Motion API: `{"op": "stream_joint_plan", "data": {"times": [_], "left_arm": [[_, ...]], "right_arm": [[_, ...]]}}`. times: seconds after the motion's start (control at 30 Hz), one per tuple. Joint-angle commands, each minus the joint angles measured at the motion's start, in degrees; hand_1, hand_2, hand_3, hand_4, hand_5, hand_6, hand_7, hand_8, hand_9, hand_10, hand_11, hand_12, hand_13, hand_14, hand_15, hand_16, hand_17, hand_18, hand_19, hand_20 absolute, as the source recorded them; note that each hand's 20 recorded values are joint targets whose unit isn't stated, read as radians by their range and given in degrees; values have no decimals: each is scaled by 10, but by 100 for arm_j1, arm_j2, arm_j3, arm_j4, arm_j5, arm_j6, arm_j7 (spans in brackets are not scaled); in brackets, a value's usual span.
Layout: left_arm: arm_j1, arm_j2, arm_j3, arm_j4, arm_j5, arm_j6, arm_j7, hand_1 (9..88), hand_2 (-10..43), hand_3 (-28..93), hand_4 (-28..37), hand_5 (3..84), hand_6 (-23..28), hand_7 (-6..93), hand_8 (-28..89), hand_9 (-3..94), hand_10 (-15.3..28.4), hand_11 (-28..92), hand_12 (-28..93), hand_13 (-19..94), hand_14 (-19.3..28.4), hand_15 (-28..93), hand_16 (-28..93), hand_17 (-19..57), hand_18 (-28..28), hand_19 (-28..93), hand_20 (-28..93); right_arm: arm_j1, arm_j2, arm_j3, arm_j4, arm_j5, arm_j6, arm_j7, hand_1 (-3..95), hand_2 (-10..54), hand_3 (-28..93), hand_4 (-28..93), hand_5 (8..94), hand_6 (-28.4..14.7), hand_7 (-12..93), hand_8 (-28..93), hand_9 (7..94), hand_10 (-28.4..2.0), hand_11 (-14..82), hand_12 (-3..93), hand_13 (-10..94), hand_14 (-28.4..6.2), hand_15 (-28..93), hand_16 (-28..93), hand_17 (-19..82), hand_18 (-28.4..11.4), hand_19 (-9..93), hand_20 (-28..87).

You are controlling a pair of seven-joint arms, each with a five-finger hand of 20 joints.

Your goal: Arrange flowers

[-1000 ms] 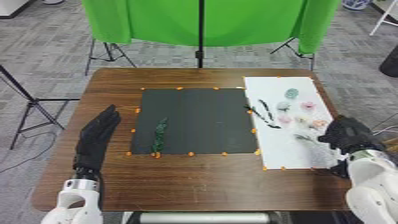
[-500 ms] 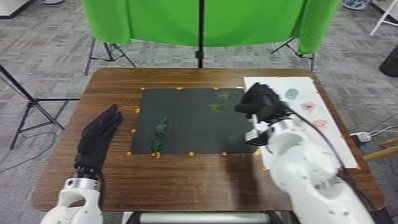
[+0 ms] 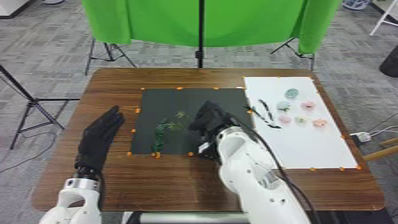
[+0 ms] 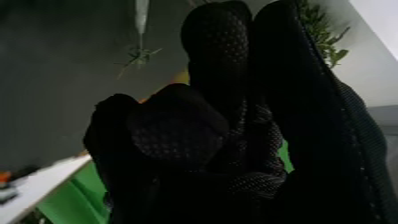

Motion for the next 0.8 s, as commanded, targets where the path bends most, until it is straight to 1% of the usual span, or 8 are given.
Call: {"op": "stream_joint_plan", "data": {"times": [0.03,0.17,0.2,0.27,0.6,0.7,0.77,0.8], "left_arm": [[76,-12,-28,-7,-43,-154,-110,228,-81,661,-220,419,48,48,-47,379,120,95,129,283,136,71,16,28,100,8,163],[80,-11,-35,-17,-29,-176,-121,227,-81,660,-219,419,49,46,-46,379,121,93,129,283,136,70,16,28,101,8,163],[36,-4,-18,5,-26,-191,-134,227,-81,660,-219,419,49,46,-46,379,121,93,129,283,136,70,16,28,101,8,163],[17,6,-17,9,-17,-210,-151,227,-81,660,-219,419,50,46,-46,379,121,92,129,283,136,70,16,28,101,8,162],[7,9,-14,10,-12,-229,-194,228,-81,659,-218,419,49,46,-46,380,122,92,130,283,136,70,16,26,102,8,161],[0,5,-14,12,-3,-226,-196,227,-81,659,-217,418,49,45,-45,380,121,92,130,283,137,70,16,26,102,8,161],[9,6,-20,9,-6,-231,-193,228,-81,659,-216,419,49,46,-45,380,121,92,130,282,137,70,16,26,103,8,162],[9,5,-24,9,-4,-230,-201,228,-81,660,-216,419,49,46,-45,380,121,92,130,282,137,69,16,26,103,8,162]], "right_arm": [[-88,-35,-171,62,70,-97,33,617,-95,479,-126,824,-5,248,161,914,-109,355,262,934,-10,586,325,674,-95,932,581],[-95,-57,-215,117,20,-115,-61,610,-95,427,-103,816,-9,254,162,913,-110,356,261,935,-8,579,331,676,-94,932,573],[-88,-53,-222,132,21,-90,-55,610,-95,418,-103,814,-9,255,164,912,-110,357,262,936,-8,578,330,676,-94,932,573],[-80,-79,-208,164,26,-105,-88,616,-95,372,-70,810,-11,256,162,911,-110,359,260,936,-9,576,333,676,-94,932,573],[-84,-92,-256,175,127,8,-255,606,-95,302,-36,798,-21,244,159,907,-110,364,256,937,-10,571,327,678,-90,932,558],[-117,-73,-259,176,-187,-22,-437,573,-95,354,-63,790,-21,234,151,907,-110,365,255,937,-11,571,324,678,-90,932,557],[-143,-69,-235,194,-535,-69,-641,495,-95,471,-124,787,-19,234,119,907,-110,366,252,937,-11,571,322,679,-91,932,554],[-138,-65,-234,206,-674,-80,-732,473,-95,499,-134,786,-19,234,98,907,-110,366,252,937,-12,571,322,679,-91,932,554]]}}
